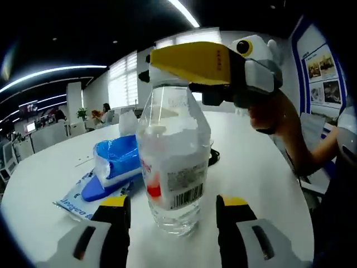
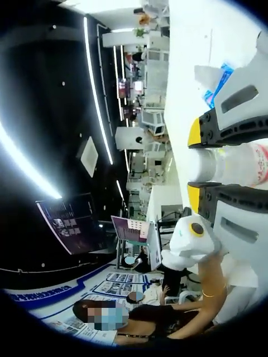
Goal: Arrange the tabletop items into an orderly group along one side of the table until the central work area is clear of visible clutter.
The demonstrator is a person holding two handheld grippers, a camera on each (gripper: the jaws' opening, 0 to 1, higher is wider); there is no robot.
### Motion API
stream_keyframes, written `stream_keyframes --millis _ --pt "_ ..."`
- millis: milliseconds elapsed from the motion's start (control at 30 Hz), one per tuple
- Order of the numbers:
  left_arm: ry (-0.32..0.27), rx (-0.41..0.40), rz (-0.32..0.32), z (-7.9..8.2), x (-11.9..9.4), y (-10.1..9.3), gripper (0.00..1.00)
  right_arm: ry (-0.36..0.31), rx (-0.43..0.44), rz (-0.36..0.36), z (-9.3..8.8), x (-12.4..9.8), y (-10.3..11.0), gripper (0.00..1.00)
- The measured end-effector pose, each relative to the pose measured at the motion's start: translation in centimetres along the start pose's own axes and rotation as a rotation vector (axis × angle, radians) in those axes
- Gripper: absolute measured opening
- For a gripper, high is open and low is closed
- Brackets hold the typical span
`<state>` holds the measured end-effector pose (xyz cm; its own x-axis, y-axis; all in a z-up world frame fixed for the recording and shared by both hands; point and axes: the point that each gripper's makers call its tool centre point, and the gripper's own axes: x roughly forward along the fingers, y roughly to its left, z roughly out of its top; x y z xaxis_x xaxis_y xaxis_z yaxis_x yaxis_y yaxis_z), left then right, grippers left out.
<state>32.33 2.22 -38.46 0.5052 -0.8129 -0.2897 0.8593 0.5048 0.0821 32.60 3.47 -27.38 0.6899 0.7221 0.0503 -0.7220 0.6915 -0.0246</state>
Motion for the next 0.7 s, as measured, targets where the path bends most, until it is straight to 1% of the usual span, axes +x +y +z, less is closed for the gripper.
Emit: stream_keyframes --millis 67,133,167,200,233,300,367,400,467,600,700 --pt "-0.027 0.031 0.013 0.9 0.3 -0.8 0.65 -0.002 -0.008 -0.002 0.0 0.0 0.0 0.22" --pt "-0.032 0.066 0.022 1.2 0.7 -1.5 0.71 -0.007 -0.016 -0.005 0.1 -0.1 0.0 0.22" --pt "-0.028 0.079 0.039 1.3 1.1 -1.6 0.72 -0.008 -0.018 -0.005 0.1 -0.2 0.0 0.22" --pt "-0.015 0.080 0.075 1.1 1.2 -1.3 0.73 -0.009 -0.017 -0.007 0.1 -0.2 0.0 0.21" --pt "-0.026 0.091 0.097 1.3 1.5 -1.1 0.73 -0.012 -0.015 -0.006 0.1 -0.2 0.0 0.21" --pt "-0.042 0.082 0.119 1.4 2.0 -1.0 0.71 -0.016 -0.014 -0.006 0.1 -0.2 0.0 0.21" --pt "-0.035 -0.004 0.147 0.8 2.6 -0.6 0.67 -0.022 -0.015 -0.005 0.1 -0.3 0.0 0.21" --pt "-0.036 -0.035 0.160 0.7 2.8 -0.4 0.66 -0.025 -0.016 -0.003 0.1 -0.3 0.0 0.21" --pt "-0.035 -0.067 0.181 0.5 3.3 0.0 0.63 -0.034 -0.012 0.007 0.1 -0.2 0.1 0.21" --pt "-0.028 -0.037 0.202 0.4 3.3 0.4 0.56 -0.041 -0.013 0.022 0.1 -0.3 0.1 0.22" --pt "-0.040 -0.037 0.198 0.4 3.3 0.7 0.51 -0.030 -0.028 0.055 0.0 -0.4 0.2 0.22"
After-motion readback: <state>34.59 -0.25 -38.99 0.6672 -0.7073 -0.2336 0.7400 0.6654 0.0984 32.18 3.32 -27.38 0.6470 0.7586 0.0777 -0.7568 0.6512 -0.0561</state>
